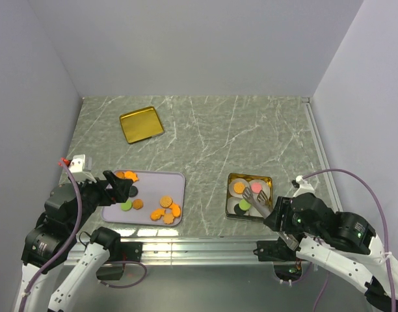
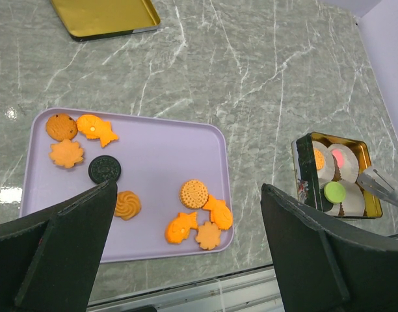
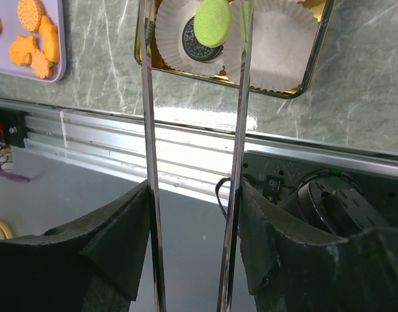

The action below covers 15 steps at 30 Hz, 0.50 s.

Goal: Pack the cookies

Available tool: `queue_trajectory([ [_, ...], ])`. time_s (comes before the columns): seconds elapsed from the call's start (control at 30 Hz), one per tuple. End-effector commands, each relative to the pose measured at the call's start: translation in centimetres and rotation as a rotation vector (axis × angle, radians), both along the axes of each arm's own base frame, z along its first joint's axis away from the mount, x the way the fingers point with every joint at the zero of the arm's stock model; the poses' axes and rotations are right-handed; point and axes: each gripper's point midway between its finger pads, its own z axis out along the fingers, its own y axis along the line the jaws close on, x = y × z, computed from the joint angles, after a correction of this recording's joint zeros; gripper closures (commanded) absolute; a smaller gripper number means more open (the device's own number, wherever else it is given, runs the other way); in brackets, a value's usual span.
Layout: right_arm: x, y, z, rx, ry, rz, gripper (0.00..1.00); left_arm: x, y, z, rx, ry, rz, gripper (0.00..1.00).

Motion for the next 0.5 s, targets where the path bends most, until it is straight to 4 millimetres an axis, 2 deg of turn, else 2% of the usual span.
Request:
queue_trajectory([
  [0.0,-0.8,-1.5,-0.7,-0.075,0.042,-0.008,0.40,0.5,0.0,0.6,0.003,-0.014,0.007,0.02],
  [0.2,-0.6,-0.7,0.2,-0.074,0.074,-0.021,0.42,0.5,0.0,0.5,0.002,-0.011,0.007,0.02],
  [0.3,0.1,-0.1,1.5,-0.094,0.071,-0.015,0.45,0.5,0.0,0.6,0.001,-0.012,0.006,0.02],
  [0.43,1.4,0.7,4.5,-0.093,0.023,-0.009,0.48,0.5,-0.1,0.6,0.002,-0.012,0.005,0.02],
  [0.47,1.7,1.1,4.7,-0.115,0.031,-0.001,0.49,0.5,-0.1,0.6,0.002,-0.012,0.005,0.02],
])
